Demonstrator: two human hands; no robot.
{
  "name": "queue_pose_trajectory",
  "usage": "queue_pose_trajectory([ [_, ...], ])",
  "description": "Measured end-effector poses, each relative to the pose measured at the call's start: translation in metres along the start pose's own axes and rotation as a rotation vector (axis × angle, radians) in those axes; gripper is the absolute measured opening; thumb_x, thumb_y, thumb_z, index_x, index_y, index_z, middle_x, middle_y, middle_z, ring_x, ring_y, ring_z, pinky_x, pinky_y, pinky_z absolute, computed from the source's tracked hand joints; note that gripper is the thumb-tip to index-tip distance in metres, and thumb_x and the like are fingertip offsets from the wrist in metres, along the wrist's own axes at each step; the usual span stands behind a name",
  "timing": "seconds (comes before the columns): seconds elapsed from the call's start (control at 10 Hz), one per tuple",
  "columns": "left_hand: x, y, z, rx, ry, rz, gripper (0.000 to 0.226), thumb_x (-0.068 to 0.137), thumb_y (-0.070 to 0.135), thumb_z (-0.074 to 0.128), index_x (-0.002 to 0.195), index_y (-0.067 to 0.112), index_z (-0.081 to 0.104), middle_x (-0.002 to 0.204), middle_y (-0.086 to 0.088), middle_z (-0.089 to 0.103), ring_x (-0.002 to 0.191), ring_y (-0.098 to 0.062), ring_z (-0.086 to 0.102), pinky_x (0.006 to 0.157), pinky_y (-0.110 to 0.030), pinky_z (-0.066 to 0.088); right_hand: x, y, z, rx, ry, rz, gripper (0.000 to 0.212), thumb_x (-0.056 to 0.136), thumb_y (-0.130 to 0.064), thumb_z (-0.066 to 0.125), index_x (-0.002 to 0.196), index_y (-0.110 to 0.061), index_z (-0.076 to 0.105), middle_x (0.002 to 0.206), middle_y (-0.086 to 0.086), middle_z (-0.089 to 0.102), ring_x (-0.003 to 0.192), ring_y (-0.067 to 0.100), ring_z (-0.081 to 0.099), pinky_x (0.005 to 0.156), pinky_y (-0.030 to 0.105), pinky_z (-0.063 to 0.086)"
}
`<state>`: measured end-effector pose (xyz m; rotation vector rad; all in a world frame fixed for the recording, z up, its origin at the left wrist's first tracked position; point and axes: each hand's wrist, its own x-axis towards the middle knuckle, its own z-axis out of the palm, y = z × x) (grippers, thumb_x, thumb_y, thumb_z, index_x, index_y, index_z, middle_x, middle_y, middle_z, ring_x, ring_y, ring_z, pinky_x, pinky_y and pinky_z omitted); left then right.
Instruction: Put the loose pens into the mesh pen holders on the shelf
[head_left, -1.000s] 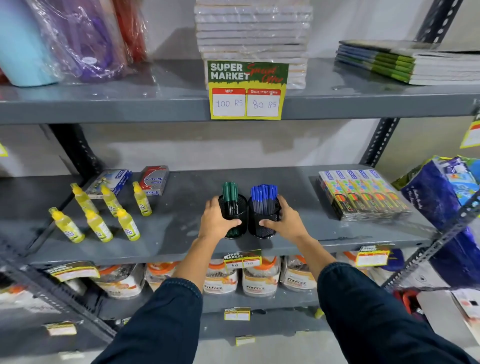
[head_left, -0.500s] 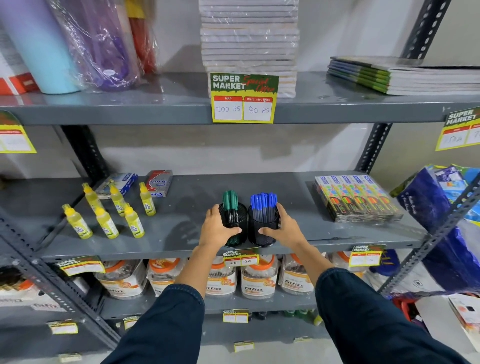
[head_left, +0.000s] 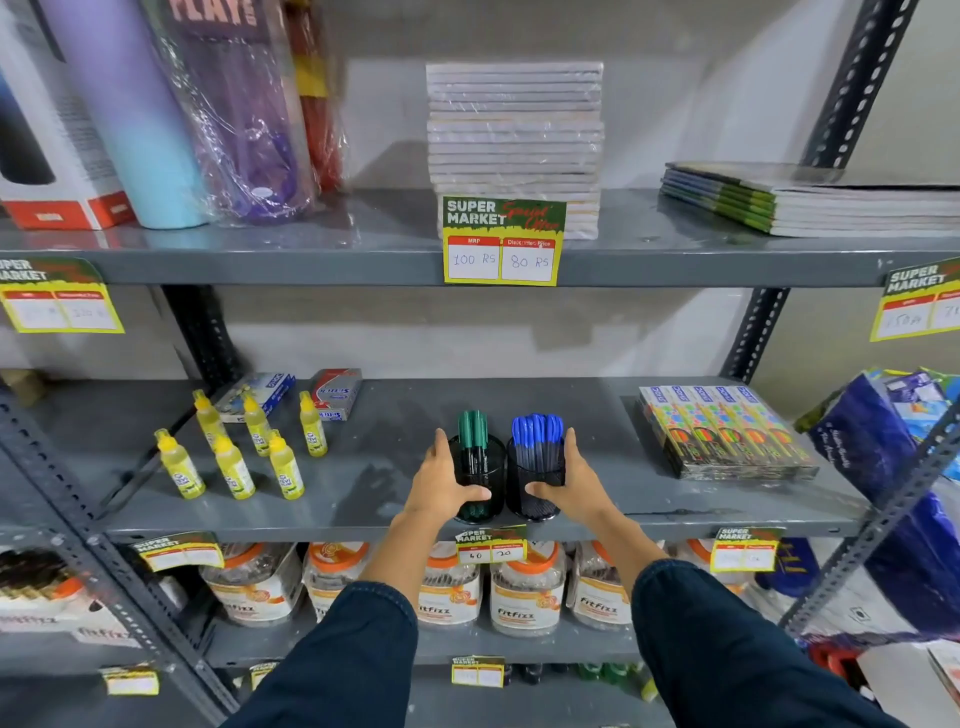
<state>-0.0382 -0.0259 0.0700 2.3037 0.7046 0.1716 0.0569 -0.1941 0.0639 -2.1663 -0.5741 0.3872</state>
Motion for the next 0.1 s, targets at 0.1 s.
queue_pose_trajectory([
  [0.1, -0.0032, 0.0073, -0.0108, -0.001, 0.090, 0.083, 0.113, 0.070, 0.047, 0.075, 0.147, 0.013, -0.001, 0.157, -0.013, 0.010, 0.142, -0.032, 0.019, 0.111, -0.048, 0.028, -0.0053, -0.0038, -0.0014, 0.075, 0.076, -0.052, 0.117, 0.073, -0.030, 0.077, 0.145, -0.011, -0.014, 0.158, 0.011, 0.010, 0.145, 0.027, 0.010, 0.117, 0.050, 0.021],
])
